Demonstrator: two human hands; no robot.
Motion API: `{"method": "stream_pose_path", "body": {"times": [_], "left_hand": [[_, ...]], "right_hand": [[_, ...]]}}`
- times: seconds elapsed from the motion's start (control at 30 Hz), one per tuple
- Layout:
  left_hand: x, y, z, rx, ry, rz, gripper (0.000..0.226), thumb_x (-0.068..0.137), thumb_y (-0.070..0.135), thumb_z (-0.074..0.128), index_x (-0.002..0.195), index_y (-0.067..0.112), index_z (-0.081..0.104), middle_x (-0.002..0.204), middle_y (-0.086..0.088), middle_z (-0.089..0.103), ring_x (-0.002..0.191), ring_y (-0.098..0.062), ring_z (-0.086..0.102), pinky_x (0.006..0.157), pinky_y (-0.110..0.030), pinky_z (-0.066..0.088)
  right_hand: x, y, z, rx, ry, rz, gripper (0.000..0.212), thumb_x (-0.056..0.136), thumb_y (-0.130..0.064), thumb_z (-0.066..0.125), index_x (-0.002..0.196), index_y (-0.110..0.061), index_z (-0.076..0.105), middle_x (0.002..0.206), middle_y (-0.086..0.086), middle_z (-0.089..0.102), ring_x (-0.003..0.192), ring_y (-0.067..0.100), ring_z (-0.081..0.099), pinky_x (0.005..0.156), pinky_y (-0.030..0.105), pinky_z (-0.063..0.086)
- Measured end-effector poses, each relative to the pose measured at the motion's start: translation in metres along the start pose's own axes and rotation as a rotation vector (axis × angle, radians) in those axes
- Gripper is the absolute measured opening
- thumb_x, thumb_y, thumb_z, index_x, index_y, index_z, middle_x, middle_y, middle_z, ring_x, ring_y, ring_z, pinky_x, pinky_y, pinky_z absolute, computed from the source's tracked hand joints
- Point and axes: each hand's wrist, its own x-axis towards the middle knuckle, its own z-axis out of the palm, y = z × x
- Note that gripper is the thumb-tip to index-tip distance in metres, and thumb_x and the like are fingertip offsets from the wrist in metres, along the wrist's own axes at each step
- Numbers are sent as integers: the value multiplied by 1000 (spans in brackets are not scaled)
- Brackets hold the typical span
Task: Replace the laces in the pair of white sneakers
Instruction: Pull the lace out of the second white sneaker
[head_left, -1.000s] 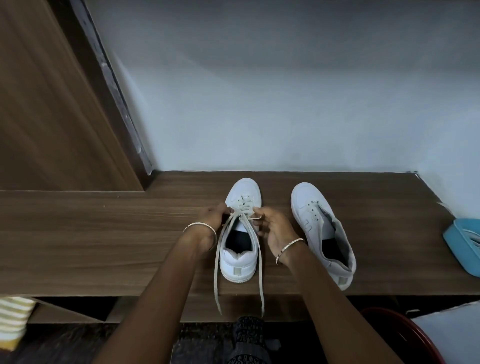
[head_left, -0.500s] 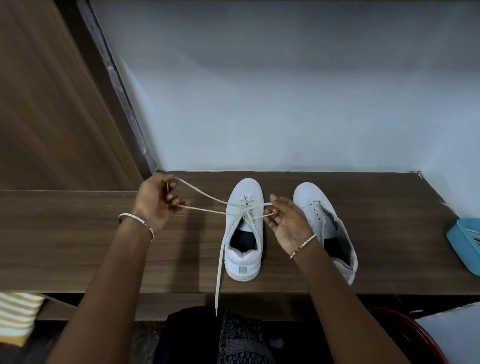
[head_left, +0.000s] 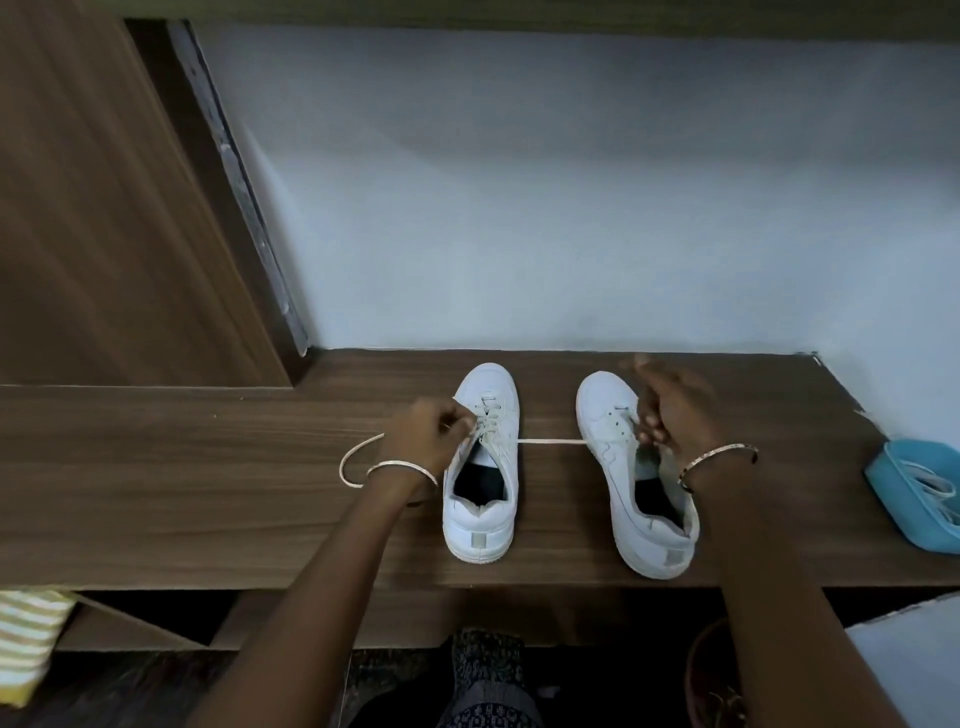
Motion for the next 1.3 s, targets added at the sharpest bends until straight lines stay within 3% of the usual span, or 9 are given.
{"method": "stream_pose_path", "body": {"times": [0.2,0.4,0.53,0.7,0.87,1.0,1.07,1.13,1.3], "left_hand": [[3,1,17,251,64,-42,29,73,50,78,95,33,70,96,9,68,93,-20,65,84,-36,51],[-8,-3,18,250,150,-10,21,76,43,77,87,29,67,81,9,68,83,-18,66,77,-36,52],[-11,-3,22,156,164,-40,10,79,33,76,82,26,70,68,12,64,75,-15,66,65,-27,49],[-14,-4,22,138,227,-67,4,80,29,73,83,26,71,75,8,71,78,-16,68,66,-28,45],[-15,-1,22,109,257,-108,4,80,27,72,80,23,71,77,4,72,77,-18,63,64,-27,36],[-13,-9,25,-30,238,-169,9,77,28,75,71,24,69,65,9,70,68,-15,68,67,-33,54],[-14,-15,26,-113,229,-186,8,76,28,77,71,26,72,61,11,69,59,-9,69,65,-36,58],[-15,-18,25,-128,246,-183,6,76,28,77,72,27,73,61,12,69,56,-5,68,63,-36,59],[-12,-21,29,-147,261,-201,10,75,29,75,66,27,71,58,15,69,54,-6,67,59,-38,60]], "right_hand": [[-30,-6,5,-783,-678,191,31,101,-28,56,132,-24,57,89,12,75,81,24,75,82,36,60],[-45,-32,45,-1279,-499,-86,23,99,-40,53,111,-26,66,75,-4,59,79,26,71,81,39,59],[-32,-7,91,-1039,-400,-330,11,91,-32,65,93,-25,73,76,-3,72,76,17,70,80,34,56],[-12,43,127,-1067,-296,-466,23,93,-20,62,113,-20,73,111,4,68,104,25,64,84,33,52],[-2,63,127,-997,-165,-519,16,91,-23,68,101,-14,75,102,7,67,96,28,62,74,34,45],[-3,70,128,-1093,-132,-687,6,83,-14,73,88,-14,70,93,5,63,84,29,62,62,33,42],[-1,79,129,-1189,-100,-829,22,68,-6,79,84,-14,66,89,5,63,81,29,61,61,34,43],[4,85,128,-1032,-91,-743,18,75,-5,73,85,-15,63,91,3,61,84,24,56,67,35,42],[9,96,121,-68,-184,-58,16,97,-7,58,83,-14,61,81,3,60,77,16,52,74,27,44]]}}
